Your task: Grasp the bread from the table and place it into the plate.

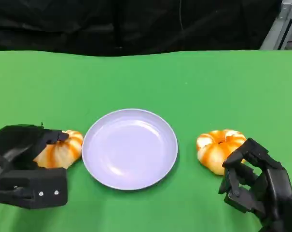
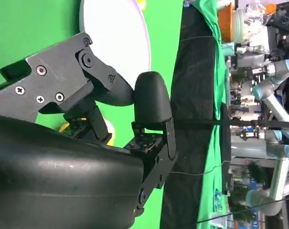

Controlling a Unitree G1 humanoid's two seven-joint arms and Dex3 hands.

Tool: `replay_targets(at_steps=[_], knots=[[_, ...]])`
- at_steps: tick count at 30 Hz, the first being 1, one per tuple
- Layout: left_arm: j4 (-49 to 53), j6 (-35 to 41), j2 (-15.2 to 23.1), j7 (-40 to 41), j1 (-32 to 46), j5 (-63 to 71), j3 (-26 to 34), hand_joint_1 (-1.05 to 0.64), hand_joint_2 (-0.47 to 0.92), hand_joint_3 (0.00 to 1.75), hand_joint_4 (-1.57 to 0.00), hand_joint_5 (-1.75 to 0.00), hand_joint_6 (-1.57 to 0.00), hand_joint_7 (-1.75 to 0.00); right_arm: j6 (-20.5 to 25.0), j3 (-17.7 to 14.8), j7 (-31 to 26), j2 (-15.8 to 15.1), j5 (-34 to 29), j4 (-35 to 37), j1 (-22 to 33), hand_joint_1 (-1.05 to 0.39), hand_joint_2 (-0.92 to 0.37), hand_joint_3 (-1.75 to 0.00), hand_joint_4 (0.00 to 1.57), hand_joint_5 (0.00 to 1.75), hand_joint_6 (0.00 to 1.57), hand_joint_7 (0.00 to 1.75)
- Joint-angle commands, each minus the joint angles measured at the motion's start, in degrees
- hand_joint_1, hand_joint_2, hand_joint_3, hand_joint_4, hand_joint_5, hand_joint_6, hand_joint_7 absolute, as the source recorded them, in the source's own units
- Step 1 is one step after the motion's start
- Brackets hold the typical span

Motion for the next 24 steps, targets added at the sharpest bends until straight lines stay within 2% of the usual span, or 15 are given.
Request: replay_targets(at_steps=[1,8,18,20,21,24], knots=[[6.6,-0.7,-1.2,1.7,-3.6,-0.7,-2.1,-0.93,0.92,0.07,-0.36,0.00,-0.51,0.00,-0.8,-0.6,0.1,-0.5,0.8,0.7,-0.5,-0.15,-0.60,-1.15,0.83,1.75,0.62,1.62],[15.2,-0.9,-2.7,5.3,-7.7,0.2,-5.9,-0.95,0.92,0.11,-0.37,-0.01,-0.51,0.00,-1.0,-0.5,0.2,-0.5,0.5,0.6,-0.3,-0.16,-0.59,-1.16,0.83,1.75,0.62,1.62],[21.3,-1.7,-4.0,8.0,-9.4,-1.3,-7.8,-0.93,0.92,0.12,-0.42,-0.02,-0.52,-0.01,-0.4,-0.5,0.4,-0.6,0.9,0.1,0.0,-0.16,-0.58,-1.18,0.83,1.75,0.62,1.63],[22.1,-2.6,-4.3,9.1,-9.2,-1.8,-7.9,-0.84,0.92,0.10,-0.49,-0.05,-0.55,-0.02,0.5,-0.4,0.3,-0.7,0.9,-0.5,0.1,-0.15,-0.58,-1.18,0.82,1.75,0.61,1.63],[22.5,-2.9,-4.5,9.8,-9.1,-2.0,-8.0,-0.70,0.92,0.08,-0.57,-0.07,-0.58,-0.03,0.8,-0.4,0.3,-0.7,0.8,-0.7,0.2,-0.15,-0.58,-1.17,0.82,1.75,0.61,1.63],[23.4,-3.2,-5.2,10.4,-8.5,-3.0,-7.8,-0.41,0.92,0.08,-0.71,-0.08,-0.64,-0.03,1.4,-0.4,0.3,-0.9,0.6,-1.1,0.3,-0.14,-0.59,-1.17,0.81,1.75,0.60,1.64]])
